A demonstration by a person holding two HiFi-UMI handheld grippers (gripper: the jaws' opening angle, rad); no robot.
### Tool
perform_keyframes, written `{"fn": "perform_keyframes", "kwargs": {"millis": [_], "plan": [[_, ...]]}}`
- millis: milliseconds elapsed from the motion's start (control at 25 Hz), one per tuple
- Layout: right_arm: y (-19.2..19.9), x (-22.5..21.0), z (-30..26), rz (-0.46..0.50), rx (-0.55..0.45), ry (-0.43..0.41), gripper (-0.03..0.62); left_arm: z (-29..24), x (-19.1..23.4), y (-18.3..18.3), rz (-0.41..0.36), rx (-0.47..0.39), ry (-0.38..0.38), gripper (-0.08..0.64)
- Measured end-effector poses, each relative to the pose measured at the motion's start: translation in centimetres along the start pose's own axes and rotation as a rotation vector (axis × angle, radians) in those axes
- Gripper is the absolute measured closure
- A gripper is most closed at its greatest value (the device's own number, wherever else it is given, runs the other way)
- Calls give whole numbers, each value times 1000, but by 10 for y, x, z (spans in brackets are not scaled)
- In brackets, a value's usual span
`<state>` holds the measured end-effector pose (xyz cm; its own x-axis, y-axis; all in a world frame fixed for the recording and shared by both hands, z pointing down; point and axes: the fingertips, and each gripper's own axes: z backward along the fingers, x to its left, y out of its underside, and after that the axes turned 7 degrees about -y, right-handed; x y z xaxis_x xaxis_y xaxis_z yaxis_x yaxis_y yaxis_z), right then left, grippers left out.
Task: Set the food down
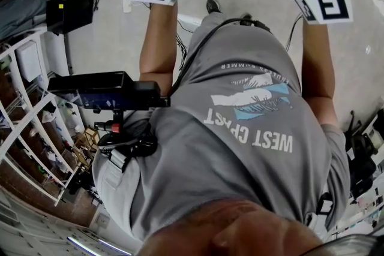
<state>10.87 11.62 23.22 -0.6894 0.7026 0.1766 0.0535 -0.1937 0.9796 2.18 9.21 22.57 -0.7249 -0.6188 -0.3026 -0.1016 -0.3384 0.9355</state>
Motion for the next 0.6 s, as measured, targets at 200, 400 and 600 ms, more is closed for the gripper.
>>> {"fn": "perform_keyframes", "kwargs": {"millis": [200, 400, 600], "plan": [[4, -10, -39, -9, 9, 5, 485, -12, 35, 2, -26, -14, 5, 554], [16, -23, -101, -21, -6, 21, 485, -24, 89, 32, -63, -13, 15, 554], [36, -32, -136, -2, 18, 29, 485, -32, 119, 56, -50, -13, 39, 554]]}}
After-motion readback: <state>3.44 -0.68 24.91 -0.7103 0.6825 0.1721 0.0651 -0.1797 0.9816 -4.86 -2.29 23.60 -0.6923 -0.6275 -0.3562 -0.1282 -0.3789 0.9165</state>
